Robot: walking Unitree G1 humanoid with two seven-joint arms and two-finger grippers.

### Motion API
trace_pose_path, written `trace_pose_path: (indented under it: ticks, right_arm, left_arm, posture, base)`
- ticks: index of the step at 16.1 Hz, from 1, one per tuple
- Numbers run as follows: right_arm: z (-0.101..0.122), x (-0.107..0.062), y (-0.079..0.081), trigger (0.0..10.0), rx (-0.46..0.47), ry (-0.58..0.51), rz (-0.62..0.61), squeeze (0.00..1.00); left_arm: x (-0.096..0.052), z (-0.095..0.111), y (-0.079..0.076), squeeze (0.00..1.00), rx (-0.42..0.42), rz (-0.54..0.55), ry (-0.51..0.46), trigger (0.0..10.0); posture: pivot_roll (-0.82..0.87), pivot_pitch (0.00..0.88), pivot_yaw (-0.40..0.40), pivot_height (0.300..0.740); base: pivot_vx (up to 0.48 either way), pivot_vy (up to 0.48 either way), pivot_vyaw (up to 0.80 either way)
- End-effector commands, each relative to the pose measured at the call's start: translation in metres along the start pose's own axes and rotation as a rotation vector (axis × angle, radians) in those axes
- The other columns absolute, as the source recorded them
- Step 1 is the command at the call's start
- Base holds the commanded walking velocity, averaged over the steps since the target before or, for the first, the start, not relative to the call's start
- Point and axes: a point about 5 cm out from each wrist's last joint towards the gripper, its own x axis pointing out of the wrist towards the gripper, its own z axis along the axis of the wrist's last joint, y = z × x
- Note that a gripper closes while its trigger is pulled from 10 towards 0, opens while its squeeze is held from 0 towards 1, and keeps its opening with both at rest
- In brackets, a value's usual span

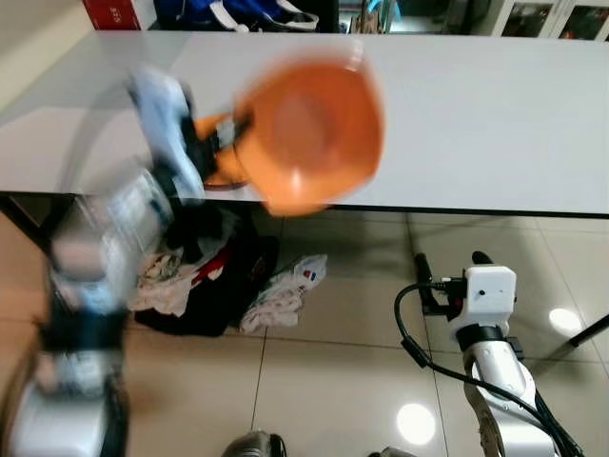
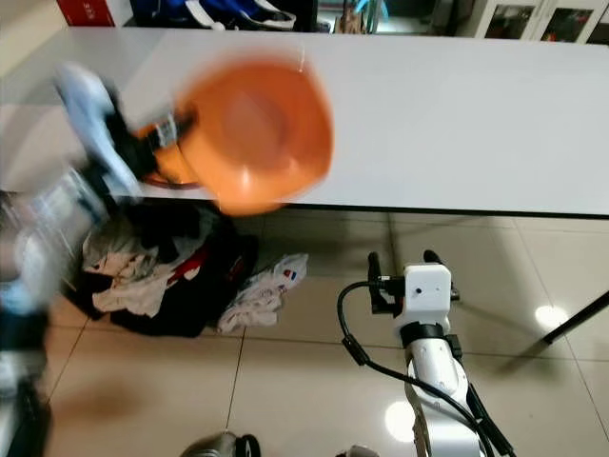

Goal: Setting the table

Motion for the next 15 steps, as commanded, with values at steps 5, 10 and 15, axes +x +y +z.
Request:
trace_pose_path:
  ticks: [5,10,15]
  right_arm:
    - [0.004,0.006,-0.002,10.0,0.002,-0.028,-0.004,0.00]
    - [0.006,0.008,-0.005,10.0,0.144,-0.056,-0.008,0.00]
    - [0.003,-0.008,-0.004,10.0,0.177,-0.043,0.097,0.00]
  left_arm:
    - [-0.024,-0.041,-0.033,0.00,0.051,0.145,0.054,0.0]
    - [-0.050,-0.091,-0.028,0.00,0.184,0.415,0.165,0.0]
    - [-0.066,-0.089,-0.042,0.00,0.101,0.417,0.161,0.0]
  posture:
    - [-0.05,0.049,0.039,0.740]
    - [-0.06,0.042,0.037,0.740]
    - [-0.05,0.057,0.030,0.740]
  base:
    - [0.000,0.000,0.00]
    - [0.000,0.000,0.00]
    - [0.000,0.000,0.00]
